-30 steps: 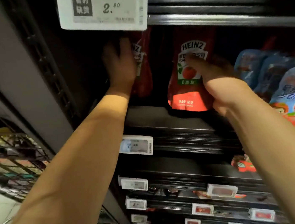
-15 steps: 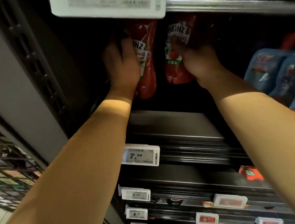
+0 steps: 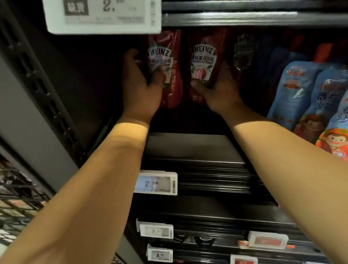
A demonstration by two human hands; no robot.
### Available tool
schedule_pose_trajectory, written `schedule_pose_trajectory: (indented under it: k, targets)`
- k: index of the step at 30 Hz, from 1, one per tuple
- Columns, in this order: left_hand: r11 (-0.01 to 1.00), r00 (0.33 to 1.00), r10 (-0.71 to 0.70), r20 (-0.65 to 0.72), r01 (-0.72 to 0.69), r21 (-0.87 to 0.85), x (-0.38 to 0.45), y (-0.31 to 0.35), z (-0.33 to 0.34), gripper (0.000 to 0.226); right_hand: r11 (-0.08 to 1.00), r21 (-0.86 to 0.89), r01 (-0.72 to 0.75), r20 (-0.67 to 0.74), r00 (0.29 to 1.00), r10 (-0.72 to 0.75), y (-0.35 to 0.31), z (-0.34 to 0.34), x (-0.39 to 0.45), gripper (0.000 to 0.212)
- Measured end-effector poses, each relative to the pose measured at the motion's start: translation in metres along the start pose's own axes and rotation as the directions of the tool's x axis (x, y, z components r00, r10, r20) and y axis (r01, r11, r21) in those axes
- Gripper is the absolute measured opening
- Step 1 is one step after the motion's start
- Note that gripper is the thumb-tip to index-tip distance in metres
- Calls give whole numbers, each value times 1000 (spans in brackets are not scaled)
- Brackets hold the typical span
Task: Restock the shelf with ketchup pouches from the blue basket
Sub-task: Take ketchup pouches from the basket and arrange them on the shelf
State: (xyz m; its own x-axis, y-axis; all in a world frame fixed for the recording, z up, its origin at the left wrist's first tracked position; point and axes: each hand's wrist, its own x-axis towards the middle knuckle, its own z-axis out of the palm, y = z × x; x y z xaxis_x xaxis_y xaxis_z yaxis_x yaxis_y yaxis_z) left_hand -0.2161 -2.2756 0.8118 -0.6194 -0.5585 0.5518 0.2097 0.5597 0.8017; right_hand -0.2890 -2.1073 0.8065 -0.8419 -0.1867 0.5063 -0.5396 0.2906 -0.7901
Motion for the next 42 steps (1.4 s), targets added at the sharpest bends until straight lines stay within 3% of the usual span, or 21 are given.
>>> schedule_pose_trajectory:
  k: [3,6,14,24,33,42]
  targets:
    - [973,996,24,91,-44,226,-9,-3,0,97,998,-55,-1,-18,1000,0,3,1,-2,62]
    - [940,990,-26,142,-24,339,-14,-3,4,107,996,-91,-21,-21,1000,19,6,3,0,68]
    - [921,978,-51,205,-33,388,-4,-11,13,77,980,-192,-57,68,995,71,11,15,9,67]
    - [894,992,-110,64,71,442,9,-11,19,99,967,-257,-2,139,990,39,13,34,25,70]
    - [877,995,-99,7,84,474,9,-9,17,70,968,-242,-61,198,974,110,22,27,26,75]
    - [869,994,-93,-55,108,482,12,-14,21,71,968,-236,-86,232,962,142,26,36,38,73]
